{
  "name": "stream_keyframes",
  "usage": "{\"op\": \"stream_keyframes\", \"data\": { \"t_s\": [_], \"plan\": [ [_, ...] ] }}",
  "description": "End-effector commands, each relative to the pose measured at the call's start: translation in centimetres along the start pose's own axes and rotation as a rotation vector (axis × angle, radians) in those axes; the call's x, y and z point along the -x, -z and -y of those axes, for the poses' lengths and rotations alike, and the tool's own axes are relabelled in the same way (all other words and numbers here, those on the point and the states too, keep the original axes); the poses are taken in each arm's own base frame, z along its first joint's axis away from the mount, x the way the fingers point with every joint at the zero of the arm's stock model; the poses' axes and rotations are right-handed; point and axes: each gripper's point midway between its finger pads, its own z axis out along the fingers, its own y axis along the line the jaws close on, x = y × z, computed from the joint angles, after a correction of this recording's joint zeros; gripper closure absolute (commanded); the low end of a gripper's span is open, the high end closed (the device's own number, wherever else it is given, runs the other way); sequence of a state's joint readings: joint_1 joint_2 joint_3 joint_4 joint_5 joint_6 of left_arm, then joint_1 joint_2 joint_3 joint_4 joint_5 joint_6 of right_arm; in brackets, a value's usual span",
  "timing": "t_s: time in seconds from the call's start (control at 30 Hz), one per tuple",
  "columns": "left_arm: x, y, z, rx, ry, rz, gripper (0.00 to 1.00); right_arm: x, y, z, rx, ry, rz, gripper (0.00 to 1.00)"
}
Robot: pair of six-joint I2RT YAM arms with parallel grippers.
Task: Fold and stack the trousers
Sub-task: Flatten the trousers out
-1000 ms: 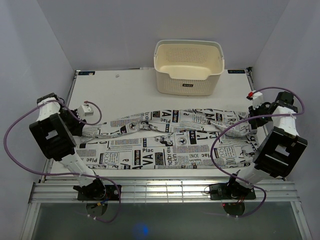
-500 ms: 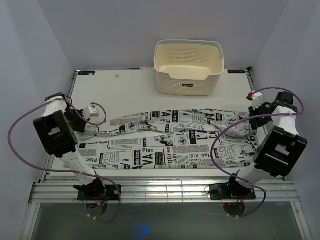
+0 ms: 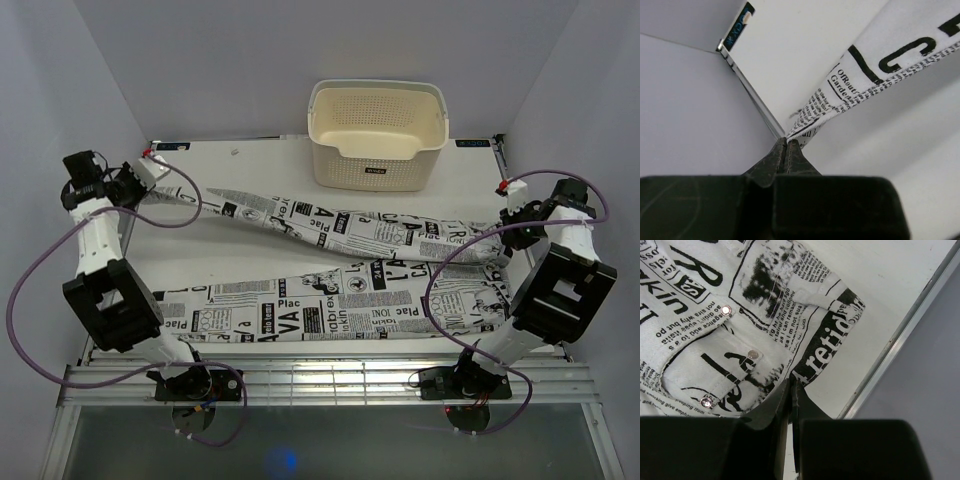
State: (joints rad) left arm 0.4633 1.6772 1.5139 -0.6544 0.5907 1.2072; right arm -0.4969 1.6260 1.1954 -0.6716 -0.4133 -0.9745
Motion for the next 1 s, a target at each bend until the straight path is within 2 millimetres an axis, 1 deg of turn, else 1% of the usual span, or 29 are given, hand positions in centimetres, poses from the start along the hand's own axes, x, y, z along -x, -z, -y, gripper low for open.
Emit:
{"op": "stream_keyframes", "data": {
  "t_s": [0.0, 0.03, 0.07, 0.13, 0.17, 0.2, 0.23, 0.27, 0.3, 0.37, 0.43, 0.47, 0.5, 0.53, 0.57, 0.6, 0.67, 0.7, 0.73, 0.77, 0.8, 0.83, 0.87, 0.9, 0.93, 0.97],
  "plan": [
    [-2.6, 1.0, 3.5, 0.024, -0.042, 0.020, 1.00, -0.5, 0.1, 1.6, -0.050, 0.036, -0.030, 0.92],
    [-4.2, 1.6, 4.5, 0.016, -0.067, -0.010, 1.00, -1.3, -0.4, 1.4, -0.046, 0.038, -0.056, 0.92],
    [-6.8, 1.0, 8.4, -0.066, -0.027, -0.052, 1.00, -1.7, -0.5, 1.4, -0.047, 0.042, -0.069, 0.92],
    [-9.6, 0.8, 11.4, -0.119, -0.020, -0.118, 1.00, -2.8, -1.2, 1.3, -0.032, 0.051, -0.105, 0.92],
    [-11.7, 0.5, 13.1, -0.157, 0.000, -0.180, 1.00, -3.7, -1.3, 1.3, -0.032, 0.046, -0.139, 0.92],
    [-13.4, 0.3, 15.7, -0.208, 0.038, -0.219, 1.00, -4.0, -1.5, 1.4, -0.027, 0.045, -0.158, 0.92],
    [-14.3, 0.2, 16.9, -0.237, 0.063, -0.245, 1.00, -4.7, -2.0, 1.3, -0.010, 0.037, -0.183, 0.92],
    [-15.4, 0.1, 18.6, -0.289, 0.095, -0.269, 1.00, -5.2, -2.0, 1.5, -0.016, 0.035, -0.211, 0.92],
    [-16.1, 0.4, 19.5, -0.310, 0.123, -0.286, 1.00, -5.5, -2.1, 1.6, -0.017, 0.032, -0.227, 0.92],
    [-16.2, 1.1, 20.5, -0.342, 0.145, -0.272, 1.00, -5.9, -2.1, 1.9, -0.028, 0.032, -0.245, 0.92],
    [-15.9, 1.7, 20.7, -0.347, 0.158, -0.238, 1.00, -5.5, -1.7, 2.2, -0.044, 0.036, -0.238, 0.92],
    [-15.6, 2.3, 21.3, -0.376, 0.150, -0.226, 1.00, -5.5, -1.6, 2.3, -0.048, 0.035, -0.238, 0.92],
    [-15.1, 2.9, 21.3, -0.377, 0.140, -0.203, 1.00, -5.1, -1.5, 2.7, -0.060, 0.036, -0.233, 0.92],
    [-14.8, 3.4, 21.8, -0.395, 0.128, -0.197, 1.00, -5.0, -1.4, 2.9, -0.066, 0.035, -0.231, 0.92],
    [-14.4, 4.1, 22.9, -0.436, 0.128, -0.192, 1.00, -4.9, -1.3, 3.1, -0.076, 0.032, -0.232, 0.92],
    [-14.0, 4.7, 22.7, -0.431, 0.065, -0.183, 1.00, -4.8, -1.2, 3.3, -0.080, 0.031, -0.233, 0.92],
    [-13.5, 5.7, 24.2, -0.468, 0.047, -0.168, 1.00, -4.6, -1.1, 3.7, -0.098, 0.033, -0.231, 0.92],
    [-13.4, 6.0, 24.4, -0.475, -0.005, -0.157, 1.00, -4.5, -0.9, 3.9, -0.108, 0.034, -0.227, 0.92],
    [-13.1, 6.6, 24.3, -0.459, -0.030, -0.170, 1.00, -4.6, -0.9, 3.7, -0.102, 0.033, -0.231, 0.92],
    [-13.1, 6.8, 24.5, -0.455, -0.037, -0.175, 0.96, -4.7, -0.9, 3.3, -0.086, 0.051, -0.233, 0.92],
    [-12.9, 7.0, 24.3, -0.440, -0.040, -0.179, 0.86, -4.9, -0.8, 2.9, -0.067, 0.059, -0.240, 0.92],
    [-12.6, 7.4, 23.8, -0.416, -0.014, -0.191, 0.65, -4.9, -0.8, 2.4, -0.040, 0.070, -0.242, 0.81],
    [-11.9, 7.6, 22.5, -0.389, 0.001, -0.187, 0.61, -5.2, -0.6, 1.6, -0.002, 0.072, -0.253, 0.65],
    [-11.4, 7.9, 21.5, -0.363, 0.032, -0.179, 0.58, -5.2, -0.5, 1.4, 0.004, 0.073, -0.253, 0.50],
    [-10.7, 8.1, 20.5, -0.334, 0.113, -0.167, 0.56, -4.8, 0.0, 1.4, -0.003, 0.086, -0.241, 0.31],
    [-9.6, 8.1, 20.3, -0.354, 0.200, -0.108, 0.53, -4.2, 0.2, 1.1, 0.007, 0.090, -0.214, 0.27]
  ]
}}
